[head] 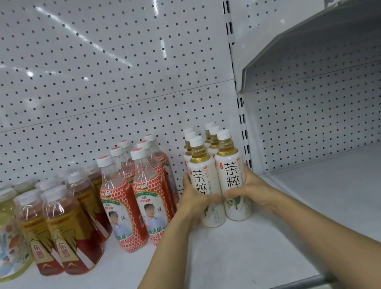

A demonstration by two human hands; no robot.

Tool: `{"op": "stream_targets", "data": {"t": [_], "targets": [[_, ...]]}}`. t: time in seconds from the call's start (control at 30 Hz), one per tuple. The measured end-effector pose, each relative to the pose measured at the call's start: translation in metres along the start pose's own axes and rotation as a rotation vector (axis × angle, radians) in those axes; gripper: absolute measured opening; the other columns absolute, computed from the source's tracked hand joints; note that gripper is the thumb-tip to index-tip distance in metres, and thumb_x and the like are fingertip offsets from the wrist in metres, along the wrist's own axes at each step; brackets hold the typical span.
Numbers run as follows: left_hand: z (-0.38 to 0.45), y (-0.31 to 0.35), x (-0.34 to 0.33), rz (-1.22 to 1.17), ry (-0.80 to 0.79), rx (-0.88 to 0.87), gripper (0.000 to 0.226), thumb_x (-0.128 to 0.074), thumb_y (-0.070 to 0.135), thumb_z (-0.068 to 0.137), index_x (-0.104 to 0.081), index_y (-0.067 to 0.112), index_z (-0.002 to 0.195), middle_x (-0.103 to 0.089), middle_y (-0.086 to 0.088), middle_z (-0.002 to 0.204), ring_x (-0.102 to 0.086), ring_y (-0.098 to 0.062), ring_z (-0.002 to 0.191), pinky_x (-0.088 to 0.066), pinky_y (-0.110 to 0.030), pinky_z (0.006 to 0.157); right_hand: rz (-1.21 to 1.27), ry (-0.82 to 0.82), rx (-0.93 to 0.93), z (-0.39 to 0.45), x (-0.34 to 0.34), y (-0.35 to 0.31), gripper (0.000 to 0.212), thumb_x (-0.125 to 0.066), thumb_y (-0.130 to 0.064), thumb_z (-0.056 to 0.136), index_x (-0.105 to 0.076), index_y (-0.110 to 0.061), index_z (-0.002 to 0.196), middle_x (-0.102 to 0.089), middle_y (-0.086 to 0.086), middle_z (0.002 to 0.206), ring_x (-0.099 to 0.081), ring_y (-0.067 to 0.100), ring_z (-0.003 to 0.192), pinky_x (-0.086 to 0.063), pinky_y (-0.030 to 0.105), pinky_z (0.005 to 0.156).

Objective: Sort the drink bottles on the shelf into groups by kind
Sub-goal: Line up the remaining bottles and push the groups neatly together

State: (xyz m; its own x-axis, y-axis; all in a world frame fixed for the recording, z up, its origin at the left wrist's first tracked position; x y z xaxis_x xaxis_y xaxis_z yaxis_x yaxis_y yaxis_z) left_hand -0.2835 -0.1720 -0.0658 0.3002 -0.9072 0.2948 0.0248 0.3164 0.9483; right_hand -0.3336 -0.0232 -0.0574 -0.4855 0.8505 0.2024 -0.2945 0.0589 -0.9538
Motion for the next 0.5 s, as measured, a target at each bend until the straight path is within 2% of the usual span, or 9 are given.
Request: {"op": "stream_targets", "data": {"t": [0.1,0.2,0.3,0.4,0.5], "targets": [[-0.004,-0.002,-0.001,-0.003,-0.011,-0.016,0.119,-0.093,0.031,0.037,-0.035,0.028,0.141,-0.067,0.002,0.121,-0.066,-0.020,0.110,-0.055,-0.050,0.096,0.016,-0.006,-0.017,-0.002,0.000,0.005,0.094,-0.087,-0.018,0.051,-0.041,-0.030,0.132,-0.068,-0.001,0.115,-0.066,0.016,0.106,-0.054,0.043,0.092],[-0.009,-0.003,-0.002,0.015,-0.027,-0.007,0.117,-0.091,0.024,0.048,-0.029,0.031,0.146,-0.065,0.002,0.125,-0.063,-0.020,0.115,-0.052,-0.050,0.100,0.021,-0.005,-0.025,-0.007,0.000,0.006,0.083,-0.084,-0.008,0.061,-0.045,-0.028,0.131,-0.069,-0.001,0.114,-0.066,0.016,0.105,-0.054,0.040,0.091],[-0.011,-0.002,-0.001,0.040,-0.008,0.009,0.111,-0.090,0.019,0.056,-0.029,0.026,0.148,-0.064,0.001,0.126,-0.063,-0.021,0.115,-0.053,-0.047,0.099,-0.006,0.039,-0.030,-0.014,0.001,0.003,0.072,-0.079,0.000,0.070,-0.045,-0.023,0.129,-0.067,-0.002,0.114,-0.065,0.015,0.105,-0.054,0.027,0.080],[-0.021,0.002,0.002,0.068,0.068,0.007,0.102,-0.092,0.019,0.058,-0.037,0.021,0.144,-0.062,-0.001,0.130,-0.060,-0.023,0.119,-0.051,-0.048,0.100,-0.083,0.203,0.016,-0.023,0.006,-0.005,0.076,-0.085,-0.008,0.067,-0.041,-0.020,0.129,-0.057,-0.003,0.120,-0.059,0.011,0.102,-0.048,0.024,0.079],[-0.035,0.013,0.011,0.175,0.242,-0.044,0.089,-0.092,0.027,0.062,-0.045,0.016,0.137,-0.061,-0.002,0.129,-0.059,-0.023,0.119,-0.051,-0.048,0.100,-0.277,0.416,0.058,-0.032,0.020,-0.011,0.085,-0.091,-0.027,0.059,-0.044,-0.015,0.128,-0.047,-0.002,0.122,-0.052,0.012,0.105,-0.047,0.031,0.089]]}}
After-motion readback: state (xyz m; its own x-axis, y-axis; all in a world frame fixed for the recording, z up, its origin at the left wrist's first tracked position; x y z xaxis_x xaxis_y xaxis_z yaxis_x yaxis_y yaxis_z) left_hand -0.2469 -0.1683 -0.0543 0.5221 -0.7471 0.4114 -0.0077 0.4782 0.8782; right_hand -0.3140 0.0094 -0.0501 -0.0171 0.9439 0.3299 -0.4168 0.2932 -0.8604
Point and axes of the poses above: each hand's wrist, its own z-axis towards the middle knuckle, its own x-axis out of the back of the hand, y = z × x, the point moved 10 cm from there along z, towards the middle knuckle
